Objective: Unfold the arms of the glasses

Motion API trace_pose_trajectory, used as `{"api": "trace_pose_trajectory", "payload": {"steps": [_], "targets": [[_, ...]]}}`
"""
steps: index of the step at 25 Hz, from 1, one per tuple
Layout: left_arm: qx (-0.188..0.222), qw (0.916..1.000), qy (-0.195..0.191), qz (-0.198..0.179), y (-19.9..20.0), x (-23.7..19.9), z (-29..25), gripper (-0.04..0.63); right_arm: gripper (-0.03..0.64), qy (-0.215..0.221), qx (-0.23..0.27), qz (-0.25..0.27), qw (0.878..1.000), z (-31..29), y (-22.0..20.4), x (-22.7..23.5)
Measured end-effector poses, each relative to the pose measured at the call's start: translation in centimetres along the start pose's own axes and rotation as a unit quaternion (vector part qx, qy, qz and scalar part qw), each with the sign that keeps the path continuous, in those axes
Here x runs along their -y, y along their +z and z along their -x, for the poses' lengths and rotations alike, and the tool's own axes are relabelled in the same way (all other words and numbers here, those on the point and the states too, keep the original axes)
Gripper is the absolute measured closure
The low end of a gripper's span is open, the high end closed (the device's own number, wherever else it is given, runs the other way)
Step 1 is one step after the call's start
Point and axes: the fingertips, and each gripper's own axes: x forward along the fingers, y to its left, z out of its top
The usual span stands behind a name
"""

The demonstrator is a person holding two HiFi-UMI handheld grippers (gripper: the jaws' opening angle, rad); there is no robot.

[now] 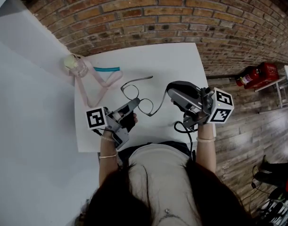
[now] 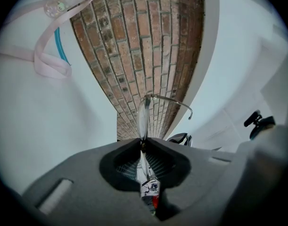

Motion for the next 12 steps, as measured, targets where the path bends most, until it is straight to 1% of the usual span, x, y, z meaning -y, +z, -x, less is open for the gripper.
{"api": "trace_pose_trajectory", "payload": {"steps": [5,12], "targets": [[-0.002,1.0000,0.002,0.000,-0.2,0.1,-0.2,0.563,0.577,-0.006,0.005,0.000,1.000,0.2,0.3,0.1],[0.002,0.9999,-0.007,0.007,-0.2,0.4,-0.2,0.563,0.583,-0.017,0.024,0.000,1.000,0.8,1.1,0.6]]}}
